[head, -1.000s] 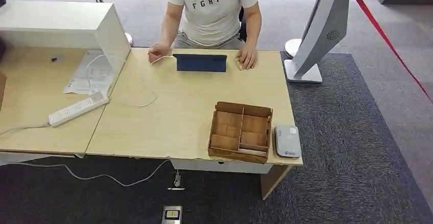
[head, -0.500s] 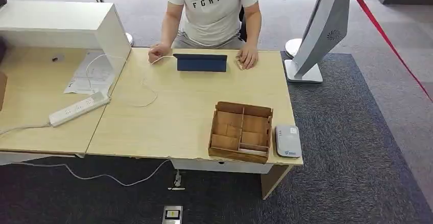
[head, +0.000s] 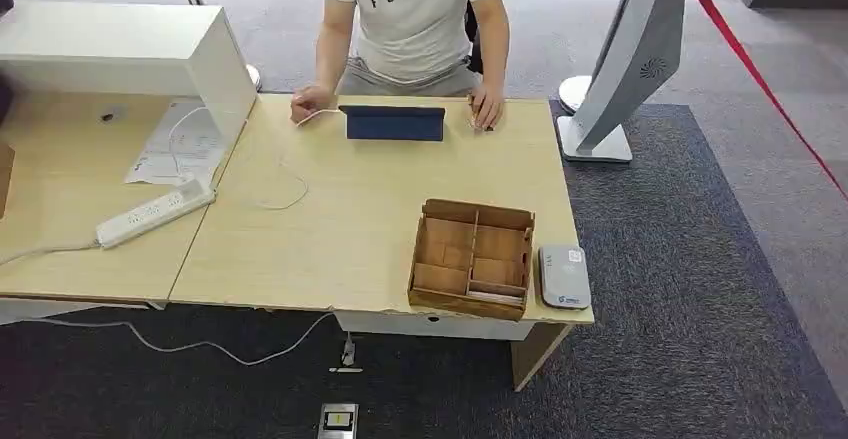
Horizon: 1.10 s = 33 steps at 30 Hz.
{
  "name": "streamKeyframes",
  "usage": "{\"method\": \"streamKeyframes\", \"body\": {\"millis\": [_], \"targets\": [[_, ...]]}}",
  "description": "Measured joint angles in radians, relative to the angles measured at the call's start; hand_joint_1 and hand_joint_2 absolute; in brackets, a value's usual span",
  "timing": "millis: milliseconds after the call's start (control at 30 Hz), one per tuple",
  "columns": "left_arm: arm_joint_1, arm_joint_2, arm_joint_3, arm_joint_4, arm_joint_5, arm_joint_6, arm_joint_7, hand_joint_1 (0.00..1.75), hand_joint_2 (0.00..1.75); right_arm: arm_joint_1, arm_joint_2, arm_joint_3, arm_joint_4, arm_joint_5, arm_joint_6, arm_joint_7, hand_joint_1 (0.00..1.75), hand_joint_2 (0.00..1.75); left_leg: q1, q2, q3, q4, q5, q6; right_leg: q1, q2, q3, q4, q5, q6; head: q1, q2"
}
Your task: Pass the card to the sensor for recognition and then transmit it.
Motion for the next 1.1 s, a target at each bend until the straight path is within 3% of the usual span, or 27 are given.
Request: {"method": "streamKeyframes", "body": {"millis": [1100], "targets": [[-0.003, -0.027, 0.0, -0.027, -0.031, 0.0, 0.075, 0.0, 0.0, 0.0, -0.013, 0.042, 0.005, 0.005, 0.04, -0.006, 0.0, 0.0, 0.0, 0.0, 0.0, 0.0, 0.0, 0.0, 0.0, 0.0, 0.0, 0.0, 0.0, 0.0, 0.0, 0.0]]}}
